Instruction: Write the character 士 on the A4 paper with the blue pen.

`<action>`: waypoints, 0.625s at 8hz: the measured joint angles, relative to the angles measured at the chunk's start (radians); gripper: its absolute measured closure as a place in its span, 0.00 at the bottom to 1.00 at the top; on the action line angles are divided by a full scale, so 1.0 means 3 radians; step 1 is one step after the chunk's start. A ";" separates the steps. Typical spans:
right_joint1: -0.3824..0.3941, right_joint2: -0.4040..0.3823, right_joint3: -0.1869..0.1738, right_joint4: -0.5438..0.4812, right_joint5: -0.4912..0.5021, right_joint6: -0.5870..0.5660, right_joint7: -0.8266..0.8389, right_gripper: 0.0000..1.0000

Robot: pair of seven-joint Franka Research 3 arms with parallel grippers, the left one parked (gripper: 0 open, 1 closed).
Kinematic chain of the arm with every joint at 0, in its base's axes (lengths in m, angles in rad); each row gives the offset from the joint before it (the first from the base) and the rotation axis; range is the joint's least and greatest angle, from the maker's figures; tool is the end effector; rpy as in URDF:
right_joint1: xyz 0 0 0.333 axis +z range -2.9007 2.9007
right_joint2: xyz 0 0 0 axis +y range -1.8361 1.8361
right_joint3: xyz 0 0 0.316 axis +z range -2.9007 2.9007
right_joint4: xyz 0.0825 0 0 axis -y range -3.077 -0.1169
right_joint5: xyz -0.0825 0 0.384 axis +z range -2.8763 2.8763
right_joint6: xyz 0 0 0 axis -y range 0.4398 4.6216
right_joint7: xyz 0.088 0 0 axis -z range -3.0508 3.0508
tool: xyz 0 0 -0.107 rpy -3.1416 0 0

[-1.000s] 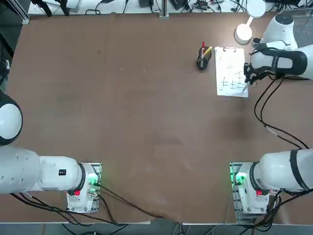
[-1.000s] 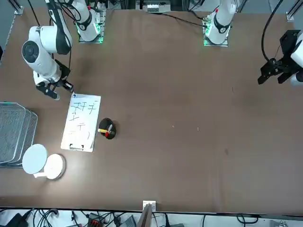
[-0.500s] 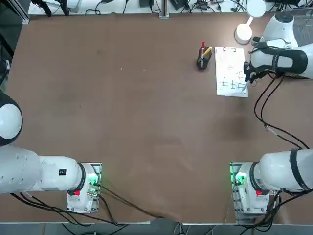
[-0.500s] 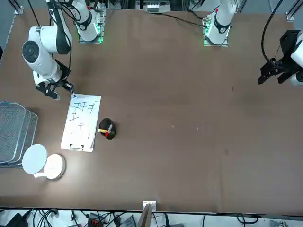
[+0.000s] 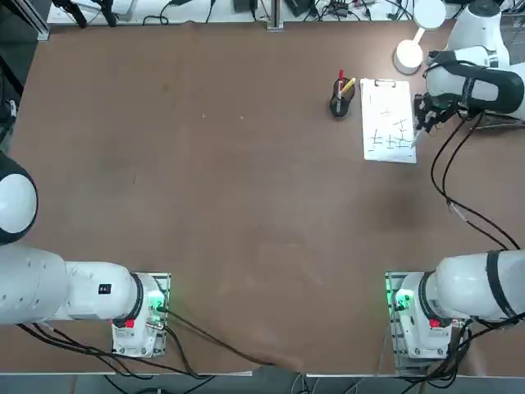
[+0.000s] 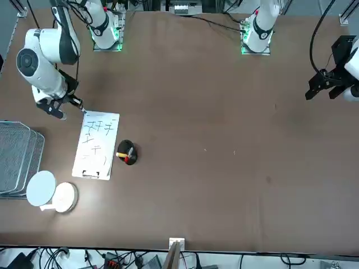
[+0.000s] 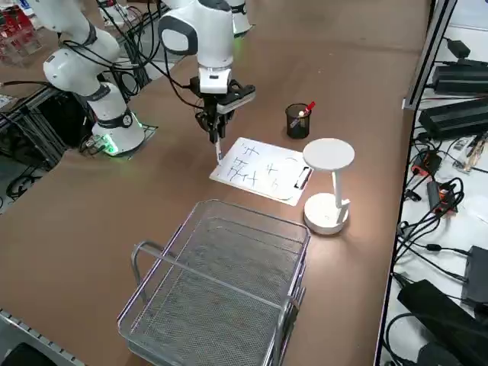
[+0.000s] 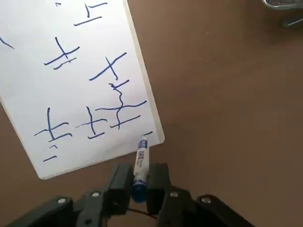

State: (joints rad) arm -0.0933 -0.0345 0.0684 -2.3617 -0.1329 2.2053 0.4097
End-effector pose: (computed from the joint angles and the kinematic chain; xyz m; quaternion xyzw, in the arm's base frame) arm 0.4817 -0.0165 0.3314 0.9816 -0.1732 -0.0498 0.0628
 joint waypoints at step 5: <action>-0.0017 0.0090 -0.0053 -0.0004 0.0000 0.0112 -0.0103 0.79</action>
State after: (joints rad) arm -0.0985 -0.0075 0.0525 -2.3628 -0.1329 2.2390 0.3787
